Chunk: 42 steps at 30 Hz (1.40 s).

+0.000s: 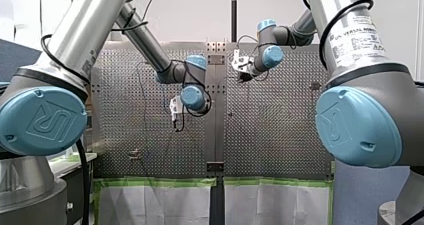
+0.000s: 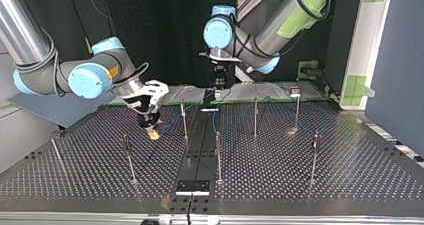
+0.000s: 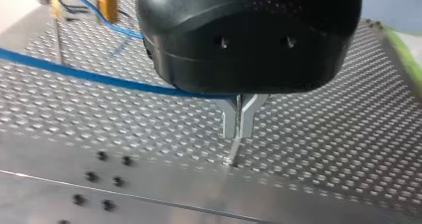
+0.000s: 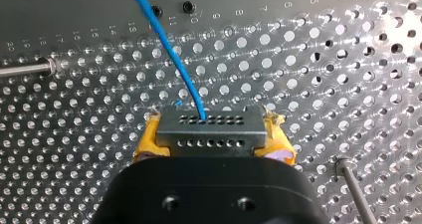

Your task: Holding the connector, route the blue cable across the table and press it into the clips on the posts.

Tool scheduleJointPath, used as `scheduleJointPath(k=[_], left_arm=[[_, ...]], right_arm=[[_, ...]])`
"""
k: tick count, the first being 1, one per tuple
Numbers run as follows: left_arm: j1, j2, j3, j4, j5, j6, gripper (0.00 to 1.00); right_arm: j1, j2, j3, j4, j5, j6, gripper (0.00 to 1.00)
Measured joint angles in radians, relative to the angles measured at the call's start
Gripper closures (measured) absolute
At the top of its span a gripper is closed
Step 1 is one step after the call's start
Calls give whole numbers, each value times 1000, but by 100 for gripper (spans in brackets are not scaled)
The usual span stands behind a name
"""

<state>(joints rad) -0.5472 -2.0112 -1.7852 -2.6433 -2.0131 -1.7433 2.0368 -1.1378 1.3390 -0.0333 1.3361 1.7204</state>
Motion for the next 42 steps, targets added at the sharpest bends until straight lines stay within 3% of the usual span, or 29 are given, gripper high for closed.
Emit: scheduleJointPath(k=[6, 22, 25, 29, 36, 38, 42], left_arm=[[1, -33, 6, -10, 1, 1, 99], [1, -37, 6, -11, 1, 1, 99], [1, -37, 6, -11, 1, 1, 99], [1, -37, 6, -11, 1, 1, 99], [1, -37, 6, -11, 1, 1, 99], [1, -37, 6, -11, 1, 1, 99], [1, -37, 6, -11, 1, 1, 99]], right_arm=[[0, 0, 0, 0, 0, 0, 100], [-3, 6, 6, 6, 6, -6, 100], [-6, 26, 18, 28, 29, -28, 100], [-7, 39, 23, 71, 58, -71, 100], [-7, 41, 24, 140, 66, -146, 100], [-7, 42, 24, 148, 66, -161, 100], [-7, 42, 24, 152, 66, -170, 100]])
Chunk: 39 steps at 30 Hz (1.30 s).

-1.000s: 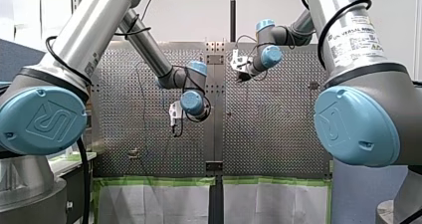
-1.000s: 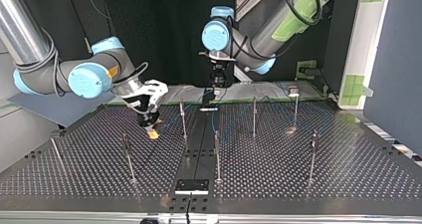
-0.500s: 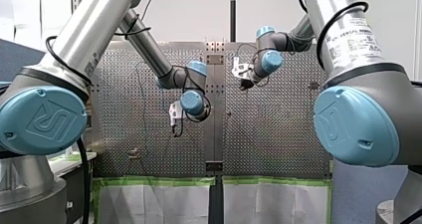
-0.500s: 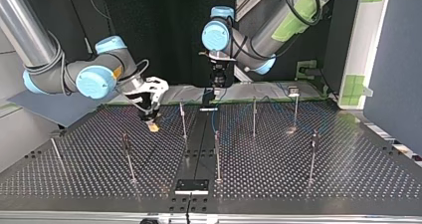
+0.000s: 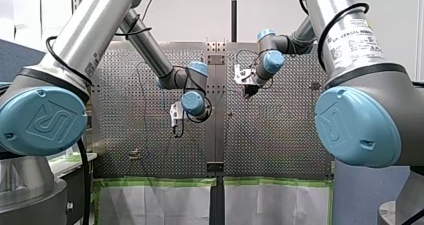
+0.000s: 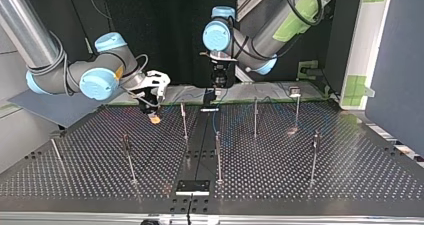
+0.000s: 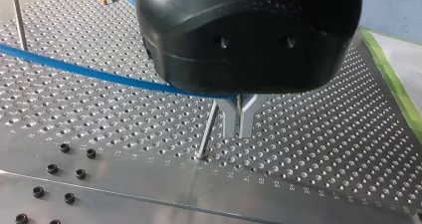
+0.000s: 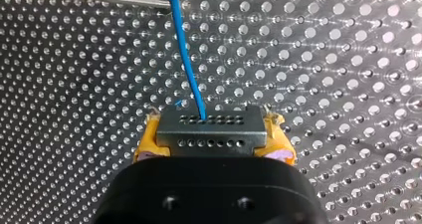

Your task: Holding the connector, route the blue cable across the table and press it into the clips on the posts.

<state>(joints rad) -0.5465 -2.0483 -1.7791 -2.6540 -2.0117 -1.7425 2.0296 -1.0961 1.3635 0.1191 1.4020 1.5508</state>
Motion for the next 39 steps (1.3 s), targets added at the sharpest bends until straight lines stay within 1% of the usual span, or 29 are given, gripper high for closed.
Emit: scheduleJointPath(k=[4, 6, 7, 8, 10, 13, 16, 17, 20, 22, 23, 26, 28, 29, 34, 39], left_arm=[[1, 1, -1, 1, -1, 1, 99], [7, 8, -8, 8, -8, 5, 99], [10, 16, -16, 16, -15, 3, 99], [12, 23, -23, 23, -19, 0, 99], [15, 42, -42, 42, -23, -14, 99], [19, 74, -74, 74, -16, -32, 99], [22, 108, -108, 108, 7, -51, 99], [22, 118, -118, 118, 15, -55, 99], [23, 147, -146, 148, 42, -68, 99], [24, 153, -156, 169, 62, -80, 99], [25, 151, -157, 178, 71, -86, 99], [29, 133, -150, 206, 99, -107, 99], [31, 116, -138, 226, 119, -117, 99], [32, 108, -132, 234, 127, -122, 97], [41, 64, -101, 279, 172, -145, 97], [47, 18, -81, 306, 223, -159, 97]], right_arm=[[0, 0, 0, 1, 0, -2, 100], [-4, -5, 1, 1, 4, -2, 100], [-4, -9, -1, 1, 6, 0, 100], [-3, -18, -3, 0, 10, 6, 100], [-1, -33, -3, -3, 15, 19, 100], [4, -62, 6, -22, 17, 46, 100], [3, -83, 31, -51, 18, 78, 100], [1, -87, 43, -63, 18, 91, 100], [-3, -91, 74, -95, 19, 123, 100], [-4, -91, 91, -112, 20, 141, 100], [-5, -90, 103, -125, 22, 152, 100], [-6, -85, 134, -155, 31, 171, 100], [-6, -82, 152, -174, 36, 175, 100], [-6, -81, 164, -186, 38, 177, 100], [-8, -72, 208, -232, 47, 180, 100], [-15, -27, 222, -279, 62, 192, 100]])
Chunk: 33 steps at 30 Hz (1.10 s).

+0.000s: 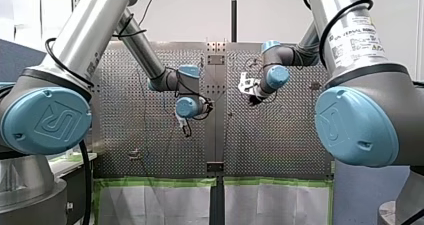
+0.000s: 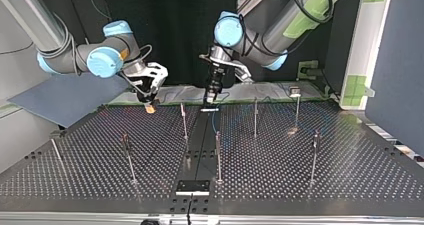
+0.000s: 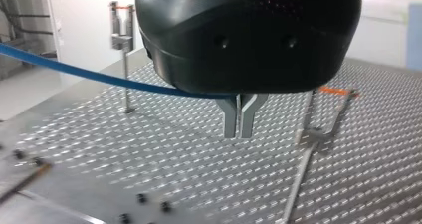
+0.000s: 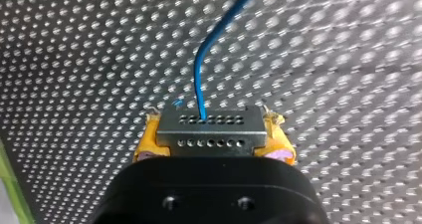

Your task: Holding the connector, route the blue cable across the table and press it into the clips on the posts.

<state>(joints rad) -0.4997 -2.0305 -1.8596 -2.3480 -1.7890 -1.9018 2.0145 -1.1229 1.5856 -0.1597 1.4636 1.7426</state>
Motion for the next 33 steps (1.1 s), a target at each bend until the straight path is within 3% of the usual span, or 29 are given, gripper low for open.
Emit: scheduleJointPath(k=[8, 15, 22, 33], left_arm=[[-5, -86, 9, 40, 89, -9, 97], [-6, -110, 32, 51, 154, -29, 97], [3, -111, 44, 65, 152, -38, 97], [15, -111, 45, 48, 151, -26, 97]], right_arm=[[-16, 24, 2, -12, 5, 12, 100], [-32, 29, 3, -11, 7, 10, 100], [-43, 31, 23, -16, 19, 6, 100], [-88, 42, 36, -21, 28, 24, 100]])
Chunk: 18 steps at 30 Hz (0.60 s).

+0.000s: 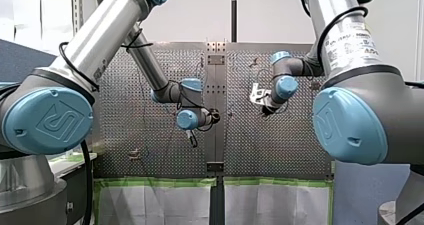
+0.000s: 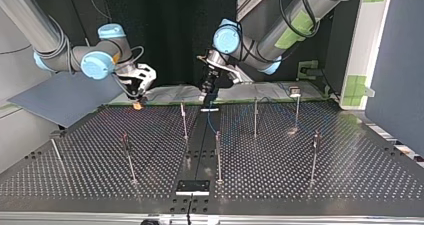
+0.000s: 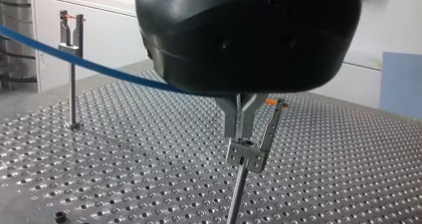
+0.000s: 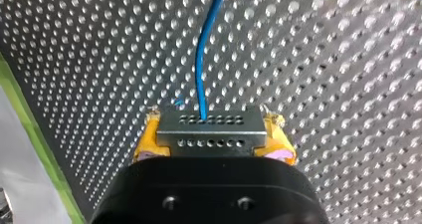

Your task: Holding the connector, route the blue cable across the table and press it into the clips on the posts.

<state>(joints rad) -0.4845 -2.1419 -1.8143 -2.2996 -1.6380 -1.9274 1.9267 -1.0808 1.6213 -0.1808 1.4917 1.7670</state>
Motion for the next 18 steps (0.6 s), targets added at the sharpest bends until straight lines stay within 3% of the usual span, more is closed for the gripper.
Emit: scheduleJointPath(k=[6, 11, 18], left_arm=[[2, 0, 0, -1, 6, 4, 97], [6, 0, 0, 3, 23, 8, 97], [18, -42, 24, 11, 57, 13, 97]], right_arm=[[-29, 27, 0, -12, 1, 9, 100], [-55, 34, -1, -20, -3, 31, 100], [-66, 41, -1, -34, -18, 37, 100]])
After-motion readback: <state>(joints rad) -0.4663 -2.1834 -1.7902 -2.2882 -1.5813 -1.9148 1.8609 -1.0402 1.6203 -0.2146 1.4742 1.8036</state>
